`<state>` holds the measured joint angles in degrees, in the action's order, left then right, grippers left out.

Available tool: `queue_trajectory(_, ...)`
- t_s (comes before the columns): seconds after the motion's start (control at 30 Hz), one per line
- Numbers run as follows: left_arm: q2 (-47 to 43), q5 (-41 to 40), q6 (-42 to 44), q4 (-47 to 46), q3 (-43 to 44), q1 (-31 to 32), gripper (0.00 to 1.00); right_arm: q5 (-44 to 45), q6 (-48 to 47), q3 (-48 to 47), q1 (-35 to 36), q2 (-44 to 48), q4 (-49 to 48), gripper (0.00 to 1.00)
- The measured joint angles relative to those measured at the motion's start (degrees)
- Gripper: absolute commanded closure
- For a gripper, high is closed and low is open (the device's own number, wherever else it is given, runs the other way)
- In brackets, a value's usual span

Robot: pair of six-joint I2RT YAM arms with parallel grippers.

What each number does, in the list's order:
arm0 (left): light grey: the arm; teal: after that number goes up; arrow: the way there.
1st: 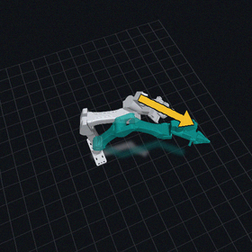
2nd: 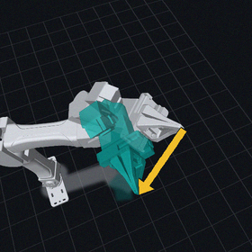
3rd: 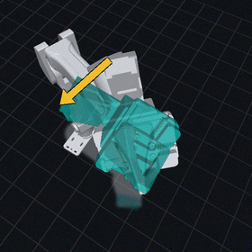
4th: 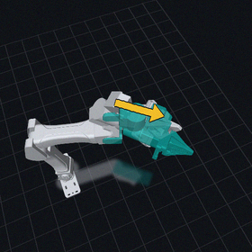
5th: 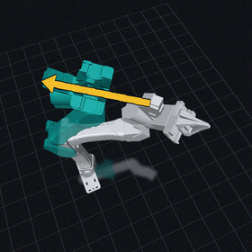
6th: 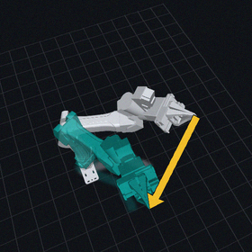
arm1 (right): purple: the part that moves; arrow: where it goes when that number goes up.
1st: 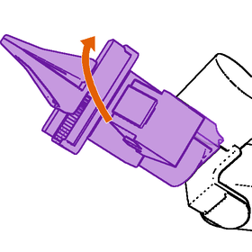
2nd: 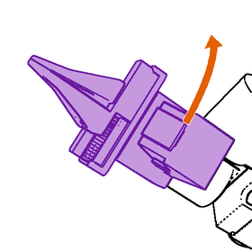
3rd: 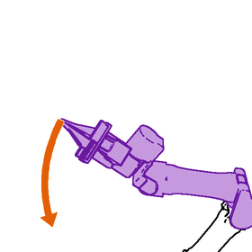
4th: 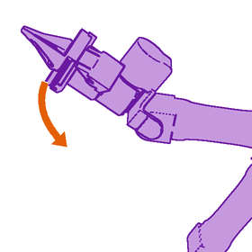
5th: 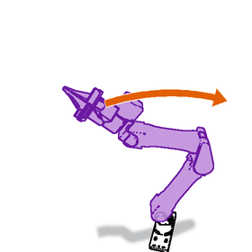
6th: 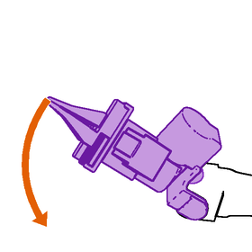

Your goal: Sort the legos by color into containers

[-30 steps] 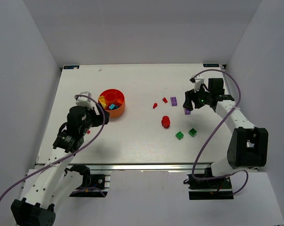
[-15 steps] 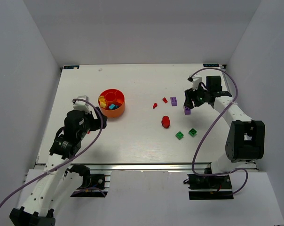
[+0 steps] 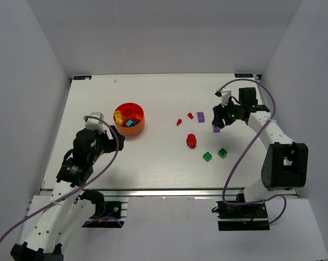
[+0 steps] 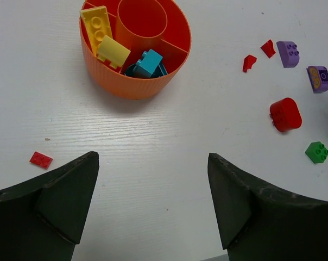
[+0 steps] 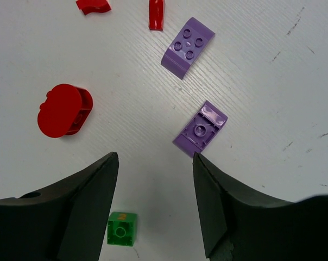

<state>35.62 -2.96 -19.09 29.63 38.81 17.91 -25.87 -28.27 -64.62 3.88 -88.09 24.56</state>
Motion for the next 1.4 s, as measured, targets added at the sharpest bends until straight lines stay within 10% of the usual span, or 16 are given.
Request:
queue_trajectory(0.3, -1.44, 2.19, 0.52, -0.17, -0.20, 0.02, 0.17, -4.63, -0.70, 0.02, 1.46, 0.42, 1.42, 0.57)
queue_trajectory(0.5, -3.72, 5.90, 1.31, -1.33, -1.42, 0.02, 0.67, -8.46, -3.08, 0.02, 5.22, 1.66, 2.75, 0.68)
queue_trajectory(0.63, -4.07, 8.13, 2.01, -1.86, -1.49, 0.02, 0.64, -2.99, -0.48, 0.07, 7.39, 2.43, 0.90, 0.46)
queue_trajectory(0.8, -3.87, 9.42, 2.62, -1.86, -1.60, 0.07, 0.15, 5.29, 3.17, 0.81, 6.93, 2.32, -1.64, 0.24)
queue_trajectory(1.13, -3.87, 9.81, 2.51, -1.81, -1.60, 0.07, 0.14, 13.33, 9.01, 1.14, 5.25, -0.46, -1.53, 0.27)
queue_trajectory(1.4, -2.14, 5.66, -0.85, -0.15, -1.49, -0.11, 0.32, -6.03, -7.08, 4.13, 5.31, 6.12, 8.50, 0.31)
